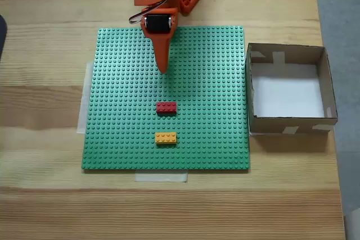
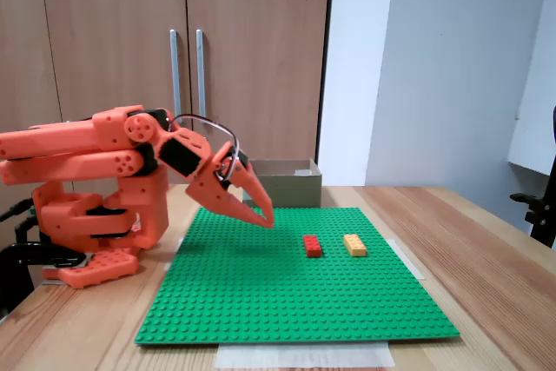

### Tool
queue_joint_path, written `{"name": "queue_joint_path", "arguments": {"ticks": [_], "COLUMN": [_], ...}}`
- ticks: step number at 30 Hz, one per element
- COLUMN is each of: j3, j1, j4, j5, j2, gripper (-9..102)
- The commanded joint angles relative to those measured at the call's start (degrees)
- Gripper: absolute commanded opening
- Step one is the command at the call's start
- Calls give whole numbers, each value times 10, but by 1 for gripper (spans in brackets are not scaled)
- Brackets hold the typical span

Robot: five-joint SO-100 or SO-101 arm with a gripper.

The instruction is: Pick the yellow lego block and put it in the box.

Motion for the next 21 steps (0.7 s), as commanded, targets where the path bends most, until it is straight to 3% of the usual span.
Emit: {"name": "queue_joint_path", "arguments": {"ticks": [1, 21], "j3": [3, -52], "j1": [-4, -9], "j4": [1, 10], "j5": [-4, -7], "j2": [4, -47], "gripper": [-1, -1]}}
